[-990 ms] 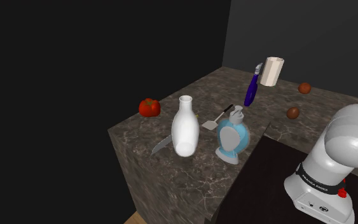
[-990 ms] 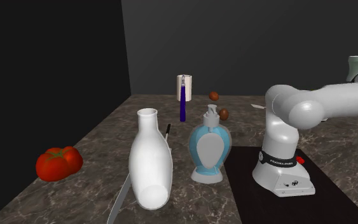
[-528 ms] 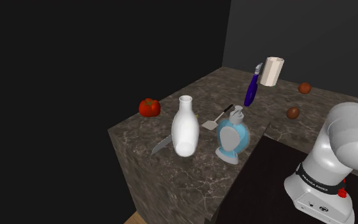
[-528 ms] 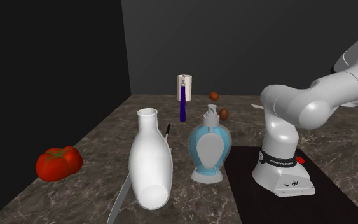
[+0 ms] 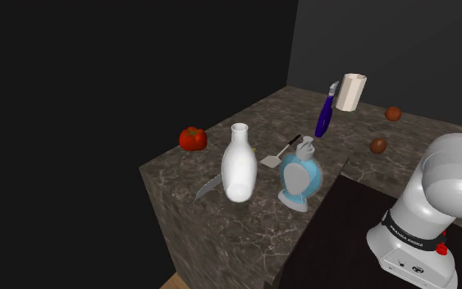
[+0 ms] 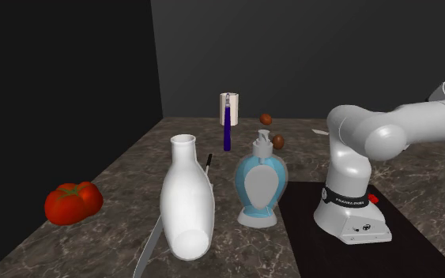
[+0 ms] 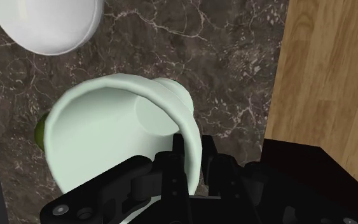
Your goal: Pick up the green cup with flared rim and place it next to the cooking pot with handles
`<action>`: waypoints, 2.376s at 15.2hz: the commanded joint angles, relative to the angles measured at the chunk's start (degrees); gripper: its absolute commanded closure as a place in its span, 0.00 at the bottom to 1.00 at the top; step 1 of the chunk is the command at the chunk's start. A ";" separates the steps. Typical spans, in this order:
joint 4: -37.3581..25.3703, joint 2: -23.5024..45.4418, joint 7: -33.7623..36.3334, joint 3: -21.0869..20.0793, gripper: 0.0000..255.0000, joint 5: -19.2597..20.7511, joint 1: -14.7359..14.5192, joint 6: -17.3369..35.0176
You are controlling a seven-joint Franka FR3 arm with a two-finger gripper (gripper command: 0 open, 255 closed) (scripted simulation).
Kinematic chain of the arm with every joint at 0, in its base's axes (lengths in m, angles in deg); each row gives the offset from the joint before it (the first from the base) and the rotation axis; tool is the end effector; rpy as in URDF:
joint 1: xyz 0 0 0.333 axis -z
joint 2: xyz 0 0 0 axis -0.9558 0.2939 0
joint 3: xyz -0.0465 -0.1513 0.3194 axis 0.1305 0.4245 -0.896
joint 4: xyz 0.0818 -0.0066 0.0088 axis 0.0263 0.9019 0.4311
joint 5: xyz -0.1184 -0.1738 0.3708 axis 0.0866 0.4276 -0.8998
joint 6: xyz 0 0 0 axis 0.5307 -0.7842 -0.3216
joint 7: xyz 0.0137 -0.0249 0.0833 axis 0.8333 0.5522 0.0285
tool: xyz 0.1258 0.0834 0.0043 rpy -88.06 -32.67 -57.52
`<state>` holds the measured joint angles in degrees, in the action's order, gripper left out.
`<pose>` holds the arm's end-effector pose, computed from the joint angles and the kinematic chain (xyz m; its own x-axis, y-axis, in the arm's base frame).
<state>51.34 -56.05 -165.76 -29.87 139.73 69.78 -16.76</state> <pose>-0.6620 -0.3955 0.5360 0.9986 0.0529 0.0056 0.0516 -0.9890 0.1386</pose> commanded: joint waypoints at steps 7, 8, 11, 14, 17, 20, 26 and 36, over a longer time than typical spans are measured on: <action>9.66 -6.81 3.10 0.66 1.00 -0.22 3.87 1.38; 10.62 -7.56 3.36 0.81 1.00 -0.17 4.27 1.58; 13.30 -9.73 4.04 1.32 1.00 0.03 5.40 2.24; 15.72 -11.79 4.59 1.91 1.00 0.32 6.45 2.93; 17.90 -13.75 5.02 2.57 1.00 0.70 7.43 3.66; 19.88 -15.63 5.36 3.29 1.00 1.14 8.36 4.43; 22.63 -18.44 5.71 4.51 1.00 1.96 9.72 5.69; 22.64 -18.44 5.71 4.51 0.00 1.96 9.73 5.69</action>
<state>73.97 -74.49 -160.05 -25.35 141.69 79.50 -11.07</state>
